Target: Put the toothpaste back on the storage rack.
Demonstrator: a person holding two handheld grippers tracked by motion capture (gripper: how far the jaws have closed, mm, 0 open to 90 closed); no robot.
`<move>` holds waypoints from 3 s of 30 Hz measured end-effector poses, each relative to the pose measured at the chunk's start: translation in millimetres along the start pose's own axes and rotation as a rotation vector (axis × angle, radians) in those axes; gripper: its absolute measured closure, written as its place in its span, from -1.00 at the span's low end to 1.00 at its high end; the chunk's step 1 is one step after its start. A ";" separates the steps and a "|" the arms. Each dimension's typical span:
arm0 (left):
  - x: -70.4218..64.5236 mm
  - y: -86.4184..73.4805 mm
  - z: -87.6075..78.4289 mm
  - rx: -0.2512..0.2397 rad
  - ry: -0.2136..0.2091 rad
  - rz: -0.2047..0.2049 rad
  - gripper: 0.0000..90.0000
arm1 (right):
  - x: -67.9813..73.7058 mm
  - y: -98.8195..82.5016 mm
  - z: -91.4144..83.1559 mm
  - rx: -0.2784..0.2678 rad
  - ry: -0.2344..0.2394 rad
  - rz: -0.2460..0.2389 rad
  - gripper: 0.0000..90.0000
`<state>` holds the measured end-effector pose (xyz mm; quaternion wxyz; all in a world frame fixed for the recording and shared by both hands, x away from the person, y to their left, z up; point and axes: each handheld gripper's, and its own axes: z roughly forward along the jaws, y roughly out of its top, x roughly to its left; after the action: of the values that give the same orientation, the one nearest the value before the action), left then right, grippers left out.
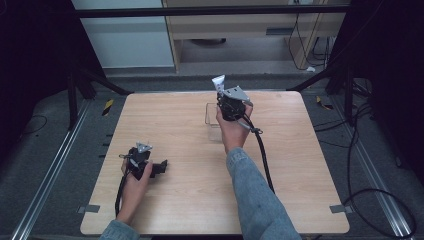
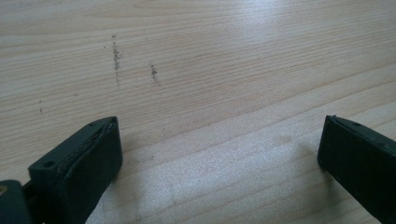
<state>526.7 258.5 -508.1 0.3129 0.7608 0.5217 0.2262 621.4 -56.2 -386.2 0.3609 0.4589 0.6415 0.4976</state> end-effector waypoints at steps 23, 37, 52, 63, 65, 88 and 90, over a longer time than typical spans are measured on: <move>0.0 0.0 0.1 -0.001 -0.001 0.000 -1.00 | -2.4 -12.0 10.7 0.102 0.047 -0.021 0.74; 0.0 0.0 0.1 -0.001 -0.001 0.000 -1.00 | -6.7 -13.2 10.8 0.141 0.076 -0.038 0.74; 0.3 0.1 0.0 0.001 -0.002 0.004 -1.00 | -10.5 -15.6 11.0 0.196 0.106 -0.050 0.73; 0.0 0.1 0.2 -0.001 -0.002 0.000 -1.00 | -9.9 -20.0 13.5 0.230 0.119 -0.066 0.73; 0.1 0.1 0.2 -0.001 -0.002 0.001 -1.00 | -9.5 -20.3 14.1 0.233 0.122 -0.065 0.73; 0.2 0.1 0.1 0.000 -0.002 0.002 -1.00 | 5.2 -15.2 26.7 0.275 0.134 -0.101 0.70; 0.2 0.1 0.1 0.000 -0.002 0.002 -1.00 | 5.2 -15.2 27.2 0.276 0.136 -0.100 0.69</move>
<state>526.8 258.6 -508.1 0.3131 0.7616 0.5205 0.2258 641.3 -44.2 -407.6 0.2744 0.4370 0.7488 0.4160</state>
